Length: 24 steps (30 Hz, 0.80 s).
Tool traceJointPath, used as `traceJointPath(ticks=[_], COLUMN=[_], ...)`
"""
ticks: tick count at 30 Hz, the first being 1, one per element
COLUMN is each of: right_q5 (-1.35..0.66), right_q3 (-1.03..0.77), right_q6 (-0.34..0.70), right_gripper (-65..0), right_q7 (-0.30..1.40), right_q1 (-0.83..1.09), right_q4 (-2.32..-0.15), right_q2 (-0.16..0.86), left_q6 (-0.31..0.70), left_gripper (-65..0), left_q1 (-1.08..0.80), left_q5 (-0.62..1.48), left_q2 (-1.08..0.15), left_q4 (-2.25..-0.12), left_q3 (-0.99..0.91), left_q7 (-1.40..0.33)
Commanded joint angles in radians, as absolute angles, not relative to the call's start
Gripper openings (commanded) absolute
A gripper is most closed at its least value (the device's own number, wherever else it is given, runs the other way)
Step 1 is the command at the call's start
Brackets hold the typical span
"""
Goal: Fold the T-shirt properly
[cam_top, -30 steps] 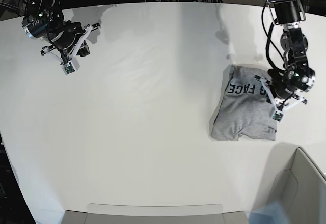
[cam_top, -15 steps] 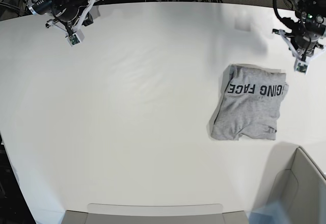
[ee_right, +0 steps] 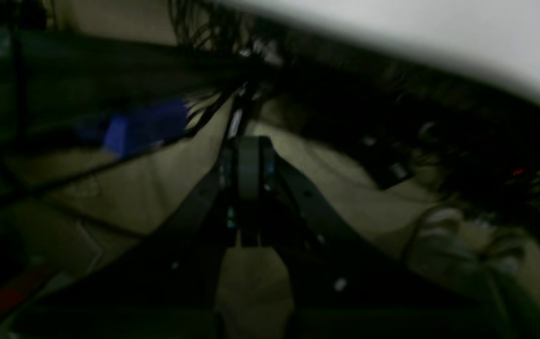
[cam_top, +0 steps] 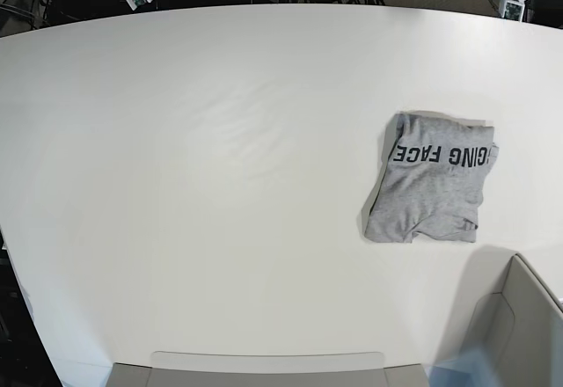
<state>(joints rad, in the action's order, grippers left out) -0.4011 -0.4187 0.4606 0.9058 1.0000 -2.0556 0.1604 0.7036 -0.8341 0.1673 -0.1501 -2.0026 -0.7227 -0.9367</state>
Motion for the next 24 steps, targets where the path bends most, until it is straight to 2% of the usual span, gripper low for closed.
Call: traceJointPath(ticks=[1,5,11,17,24], right_q5=[-0.410,-0.387,-0.174,-0.140,-0.139], right_q3=[-0.423,-0.421,-0.421,-0.378,-0.344], right_q6=[0.470,0.470,0.470,0.472,0.470], right_gripper=[-65.0,-65.0,-65.0,-65.0,-65.0], right_q7=[0.877,0.842,0.734,0.588,0.558], right_q1=[1.027,1.078,1.082,1.069,0.967], right_q4=[-2.069,-2.055,-1.971,-1.773,-1.544], right_q2=[0.166,0.127,0.015,0.010,0.010], left_q6=[0.698,0.698,0.698,0.698,0.698], left_gripper=[-65.0,-65.0,-65.0,-65.0,-65.0], left_q1=[-0.846,-0.845,-0.845,-0.800,-0.644], left_q5=[0.162,0.033,-0.136,-0.249,-0.403], left_q2=[-0.160,-0.153,-0.081,-0.054,-0.062], left_q4=[-1.995,-1.885,-1.666,-1.376,-0.964], left_q3=[-0.723,-0.657,-0.607,-0.610,-0.616], left_q7=[-0.920,-0.880,-0.693,-0.469,-0.269])
